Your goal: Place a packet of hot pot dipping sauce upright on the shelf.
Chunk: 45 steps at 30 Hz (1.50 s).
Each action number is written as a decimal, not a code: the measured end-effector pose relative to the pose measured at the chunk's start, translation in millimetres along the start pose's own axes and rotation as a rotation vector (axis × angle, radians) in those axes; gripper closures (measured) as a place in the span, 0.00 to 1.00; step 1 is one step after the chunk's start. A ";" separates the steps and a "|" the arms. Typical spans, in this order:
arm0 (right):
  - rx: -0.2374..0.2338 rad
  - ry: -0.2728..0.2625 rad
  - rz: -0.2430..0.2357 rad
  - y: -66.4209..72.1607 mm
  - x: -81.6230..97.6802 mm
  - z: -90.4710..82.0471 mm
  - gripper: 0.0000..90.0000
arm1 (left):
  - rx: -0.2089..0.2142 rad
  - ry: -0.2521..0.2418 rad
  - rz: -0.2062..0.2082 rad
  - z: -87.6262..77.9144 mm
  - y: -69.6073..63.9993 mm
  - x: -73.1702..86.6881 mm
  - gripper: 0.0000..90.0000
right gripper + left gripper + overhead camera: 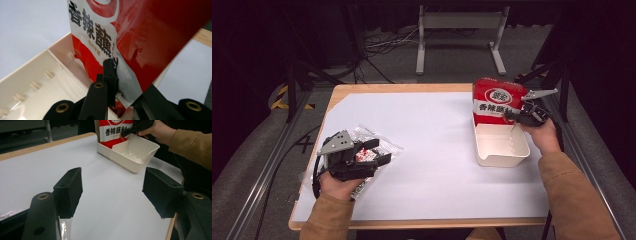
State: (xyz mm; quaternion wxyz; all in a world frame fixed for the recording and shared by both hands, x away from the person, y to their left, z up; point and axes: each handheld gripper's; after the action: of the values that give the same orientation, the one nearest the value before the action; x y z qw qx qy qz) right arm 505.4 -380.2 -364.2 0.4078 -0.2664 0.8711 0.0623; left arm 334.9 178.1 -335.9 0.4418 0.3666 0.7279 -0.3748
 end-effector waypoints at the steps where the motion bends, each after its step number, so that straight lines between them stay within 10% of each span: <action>1: 0.001 0.001 0.002 0.1 -0.1 0.0 0.92 | -0.005 0.001 0.000 -1.2 0.4 0.3 0.36; 16: -0.015 -0.044 0.075 4.3 -0.2 -15.4 0.31 | -0.073 0.010 0.005 -17.1 2.9 12.9 0.28; 34: 0.059 -0.140 0.086 17.0 12.7 -65.5 0.28 | -0.115 0.031 0.040 -40.5 10.7 18.6 0.16; 45: -0.067 -0.179 -0.001 57.5 17.7 -90.5 0.36 | -0.177 0.051 -0.004 -52.2 20.7 22.8 0.13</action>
State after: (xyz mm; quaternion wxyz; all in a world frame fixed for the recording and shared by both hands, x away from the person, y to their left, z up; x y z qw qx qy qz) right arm 405.2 -368.2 -323.9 0.4748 -0.2737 0.8285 0.1148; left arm 325.8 237.4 -344.2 0.4528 0.3343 0.7700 -0.3005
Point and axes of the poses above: each handheld gripper's, and its own axes: z roughly forward along the jaws, x roughly out of its underside, y roughly to its left, and after that the axes turned 8 degrees about x, right-handed
